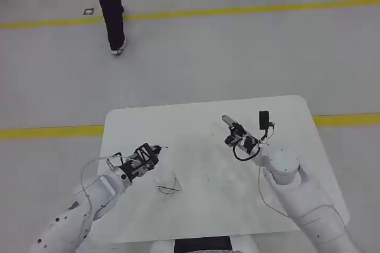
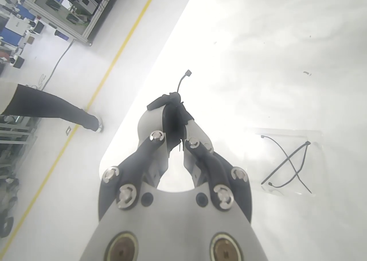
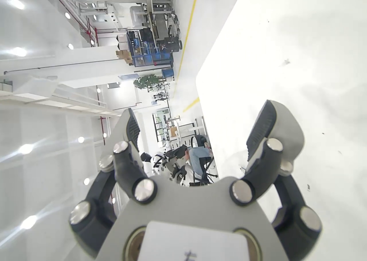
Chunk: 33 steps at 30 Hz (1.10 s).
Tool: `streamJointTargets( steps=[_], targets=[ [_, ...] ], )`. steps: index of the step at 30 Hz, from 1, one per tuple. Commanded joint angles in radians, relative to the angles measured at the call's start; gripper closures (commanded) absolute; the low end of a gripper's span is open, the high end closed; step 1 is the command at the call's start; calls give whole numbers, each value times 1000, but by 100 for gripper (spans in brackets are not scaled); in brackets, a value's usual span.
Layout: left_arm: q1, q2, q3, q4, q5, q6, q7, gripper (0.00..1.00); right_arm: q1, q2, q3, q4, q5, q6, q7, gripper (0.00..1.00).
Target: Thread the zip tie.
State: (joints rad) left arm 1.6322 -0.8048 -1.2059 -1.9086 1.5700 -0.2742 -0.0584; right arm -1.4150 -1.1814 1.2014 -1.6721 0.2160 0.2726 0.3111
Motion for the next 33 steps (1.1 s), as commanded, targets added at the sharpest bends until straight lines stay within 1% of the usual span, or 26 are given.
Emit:
streamJointTargets(
  steps=[1, 7, 9, 10, 12, 14, 16, 19, 22, 24, 25, 33],
  targets=[
    [0, 0, 0, 0, 0, 0, 0, 100, 0, 0, 0, 0, 0, 0, 0, 0],
    [0, 0, 0, 0, 0, 0, 0, 100, 0, 0, 0, 0, 0, 0, 0, 0],
    [0, 0, 0, 0, 0, 0, 0, 100, 4, 0, -16, 0, 8, -14, 55, 0],
    [0, 0, 0, 0, 0, 0, 0, 100, 16, -1, -22, 11, 4, -8, 76, 0],
    [0, 0, 0, 0, 0, 0, 0, 100, 53, -5, -51, 26, 23, 3, 146, 0],
    [0, 0, 0, 0, 0, 0, 0, 100, 98, -12, -86, 51, 32, 25, 188, 0],
    [0, 0, 0, 0, 0, 0, 0, 100, 137, -20, -118, 81, 50, 39, 216, 0],
    [0, 0, 0, 0, 0, 0, 0, 100, 208, -38, -182, 142, 72, 59, 244, 0],
    [0, 0, 0, 0, 0, 0, 0, 100, 272, -56, -242, 202, 91, 67, 280, 0],
    [0, 0, 0, 0, 0, 0, 0, 100, 302, -65, -268, 235, 129, 65, 339, 0],
    [0, 0, 0, 0, 0, 0, 0, 100, 309, -67, -272, 244, 136, 61, 351, 0],
    [0, 0, 0, 0, 0, 0, 0, 100, 309, -67, -272, 244, 136, 61, 351, 0]
  ],
)
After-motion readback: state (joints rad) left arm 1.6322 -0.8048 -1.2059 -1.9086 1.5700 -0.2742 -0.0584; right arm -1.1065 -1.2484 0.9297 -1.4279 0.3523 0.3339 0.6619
